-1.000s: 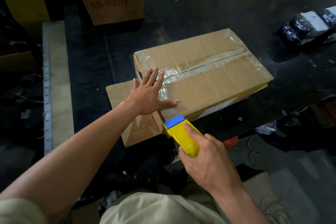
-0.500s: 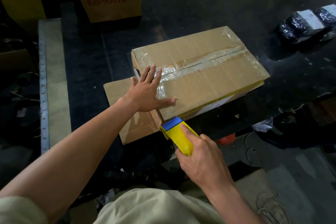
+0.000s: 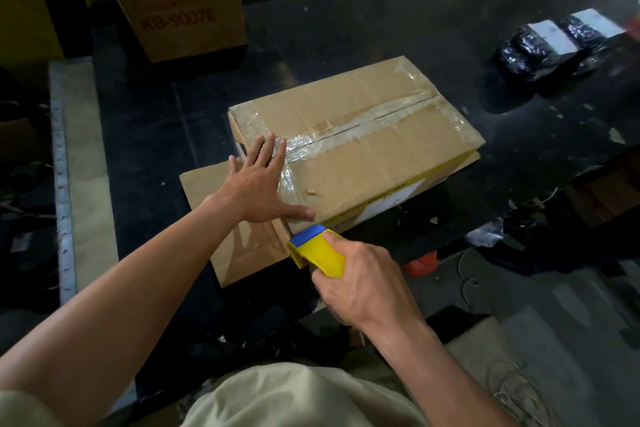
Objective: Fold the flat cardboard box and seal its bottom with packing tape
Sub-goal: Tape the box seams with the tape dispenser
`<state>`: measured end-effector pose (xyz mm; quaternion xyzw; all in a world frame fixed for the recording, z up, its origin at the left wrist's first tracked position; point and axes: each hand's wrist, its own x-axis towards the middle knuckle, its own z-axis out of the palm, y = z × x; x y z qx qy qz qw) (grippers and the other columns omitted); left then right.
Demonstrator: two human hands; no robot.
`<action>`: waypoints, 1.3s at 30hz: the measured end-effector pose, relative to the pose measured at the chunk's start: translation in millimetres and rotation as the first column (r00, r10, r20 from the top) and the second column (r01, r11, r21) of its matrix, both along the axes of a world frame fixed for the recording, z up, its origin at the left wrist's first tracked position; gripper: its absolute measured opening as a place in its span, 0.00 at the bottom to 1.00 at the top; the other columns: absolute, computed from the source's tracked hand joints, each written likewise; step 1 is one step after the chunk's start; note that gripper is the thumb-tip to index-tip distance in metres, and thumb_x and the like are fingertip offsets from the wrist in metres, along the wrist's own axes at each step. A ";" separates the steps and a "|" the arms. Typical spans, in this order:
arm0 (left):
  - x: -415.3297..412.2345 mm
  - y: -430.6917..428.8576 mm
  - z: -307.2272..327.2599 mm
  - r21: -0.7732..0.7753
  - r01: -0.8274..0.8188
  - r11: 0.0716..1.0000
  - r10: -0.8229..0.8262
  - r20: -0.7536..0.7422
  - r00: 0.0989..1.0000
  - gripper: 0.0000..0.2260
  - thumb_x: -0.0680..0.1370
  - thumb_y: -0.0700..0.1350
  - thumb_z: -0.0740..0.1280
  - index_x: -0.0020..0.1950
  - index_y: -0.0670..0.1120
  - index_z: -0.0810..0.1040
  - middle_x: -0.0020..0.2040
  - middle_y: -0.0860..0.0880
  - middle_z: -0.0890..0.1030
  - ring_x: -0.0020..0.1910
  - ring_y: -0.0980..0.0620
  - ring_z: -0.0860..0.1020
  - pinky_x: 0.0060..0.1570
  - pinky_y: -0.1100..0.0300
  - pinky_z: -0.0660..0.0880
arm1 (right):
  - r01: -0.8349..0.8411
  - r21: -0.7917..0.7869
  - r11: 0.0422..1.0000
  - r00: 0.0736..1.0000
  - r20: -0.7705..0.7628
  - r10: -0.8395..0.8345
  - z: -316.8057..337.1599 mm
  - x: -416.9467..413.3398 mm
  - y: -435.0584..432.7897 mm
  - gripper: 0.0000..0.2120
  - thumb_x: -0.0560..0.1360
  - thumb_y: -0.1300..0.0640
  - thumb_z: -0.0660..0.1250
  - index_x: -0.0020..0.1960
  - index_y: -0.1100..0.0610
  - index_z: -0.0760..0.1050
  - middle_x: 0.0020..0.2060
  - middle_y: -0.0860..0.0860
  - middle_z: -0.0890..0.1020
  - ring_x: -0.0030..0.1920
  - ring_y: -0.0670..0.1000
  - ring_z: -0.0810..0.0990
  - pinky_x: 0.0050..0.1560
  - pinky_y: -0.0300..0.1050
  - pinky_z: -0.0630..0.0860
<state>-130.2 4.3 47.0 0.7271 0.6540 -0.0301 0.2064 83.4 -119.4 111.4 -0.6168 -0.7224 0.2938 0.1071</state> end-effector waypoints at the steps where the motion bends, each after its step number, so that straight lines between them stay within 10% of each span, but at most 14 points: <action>1: -0.8 0.1 0.3 0.003 -0.002 1.000 0.002 -0.004 1.000 0.69 0.56 0.87 0.57 0.81 0.49 0.32 0.82 0.49 0.31 0.79 0.49 0.30 0.75 0.29 0.44 | -0.019 0.006 1.000 1.000 0.018 0.019 2.8 -1.6 0.3 0.29 0.70 0.41 0.64 0.69 0.47 0.71 0.40 0.53 0.81 0.40 0.57 0.80 0.42 0.51 0.79; 13: 0.6 5.5 4.9 -0.009 -0.005 1.000 0.005 -0.003 1.000 0.69 0.55 0.87 0.58 0.82 0.50 0.33 0.82 0.49 0.32 0.80 0.48 0.31 0.76 0.30 0.43 | -0.086 0.007 0.996 0.984 0.159 0.084 16.1 -12.5 10.1 0.25 0.72 0.46 0.65 0.68 0.51 0.73 0.50 0.58 0.82 0.48 0.63 0.81 0.47 0.52 0.78; 19: -1.8 8.2 3.5 -0.017 -0.008 1.000 0.008 0.015 1.000 0.69 0.56 0.86 0.59 0.81 0.50 0.32 0.81 0.49 0.31 0.79 0.48 0.30 0.76 0.30 0.43 | 0.042 -0.131 0.990 0.999 -0.008 -0.044 23.9 -1.9 28.6 0.25 0.69 0.41 0.66 0.64 0.46 0.78 0.50 0.52 0.85 0.51 0.57 0.82 0.49 0.48 0.79; 26: -3.9 9.5 3.0 -0.010 -0.005 1.000 0.006 0.016 1.000 0.69 0.55 0.87 0.58 0.81 0.50 0.32 0.81 0.49 0.31 0.79 0.48 0.30 0.76 0.30 0.43 | -0.149 -0.036 0.988 0.952 0.265 0.153 5.7 -27.0 8.7 0.15 0.74 0.51 0.65 0.57 0.56 0.74 0.48 0.58 0.79 0.47 0.63 0.81 0.40 0.48 0.69; 39: -9.2 10.5 20.4 -0.056 0.016 0.998 -0.020 -0.081 0.997 0.65 0.59 0.85 0.58 0.82 0.50 0.36 0.82 0.47 0.34 0.81 0.44 0.34 0.73 0.28 0.40 | 0.184 -0.081 0.980 0.981 -0.045 -0.188 32.1 54.7 36.9 0.20 0.71 0.46 0.72 0.63 0.44 0.79 0.49 0.49 0.86 0.51 0.54 0.82 0.46 0.47 0.75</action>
